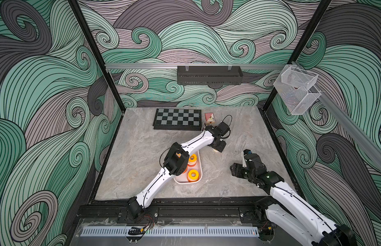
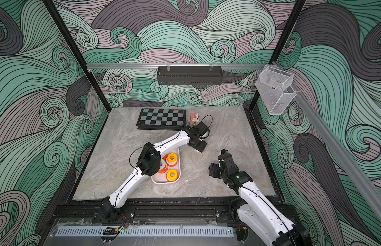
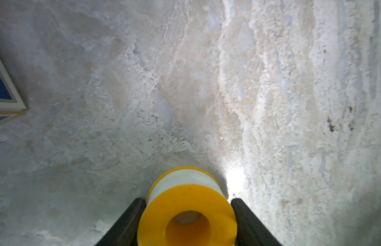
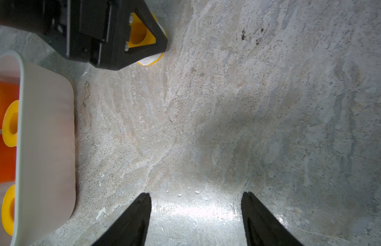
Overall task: Put the sealing tape into the storage box
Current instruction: Pick up the sealing tape at the center of the board.
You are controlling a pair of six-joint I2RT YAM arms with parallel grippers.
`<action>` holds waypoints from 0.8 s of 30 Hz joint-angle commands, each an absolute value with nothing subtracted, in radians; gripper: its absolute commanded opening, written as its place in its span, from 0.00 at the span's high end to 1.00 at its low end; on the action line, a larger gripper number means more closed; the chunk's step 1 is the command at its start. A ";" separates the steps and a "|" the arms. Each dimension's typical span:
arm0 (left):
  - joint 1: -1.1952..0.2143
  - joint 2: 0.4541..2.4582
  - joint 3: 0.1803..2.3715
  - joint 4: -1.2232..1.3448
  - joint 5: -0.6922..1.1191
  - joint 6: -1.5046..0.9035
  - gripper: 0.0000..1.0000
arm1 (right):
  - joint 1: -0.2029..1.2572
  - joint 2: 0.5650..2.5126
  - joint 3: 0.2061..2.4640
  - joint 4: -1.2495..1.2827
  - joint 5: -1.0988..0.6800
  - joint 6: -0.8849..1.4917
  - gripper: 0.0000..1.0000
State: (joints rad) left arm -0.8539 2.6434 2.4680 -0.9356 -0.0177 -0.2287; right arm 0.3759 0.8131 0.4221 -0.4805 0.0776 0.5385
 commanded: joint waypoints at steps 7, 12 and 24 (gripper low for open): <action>-0.870 2.480 2.477 -1.034 -0.057 -0.253 0.35 | 0.390 0.766 0.411 -0.466 0.088 0.541 0.29; -0.890 2.333 2.374 -1.043 -0.079 -0.280 0.35 | 0.393 0.768 0.413 -0.468 0.087 0.539 0.29; -0.886 1.868 1.804 -1.055 -0.188 -0.405 0.35 | 0.404 0.742 0.405 -0.465 0.093 0.536 0.29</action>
State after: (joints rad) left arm -0.8925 1.9568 1.9465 -1.0565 -0.1429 -0.3592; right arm 0.3958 0.7479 0.4122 -0.4744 0.0803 0.5381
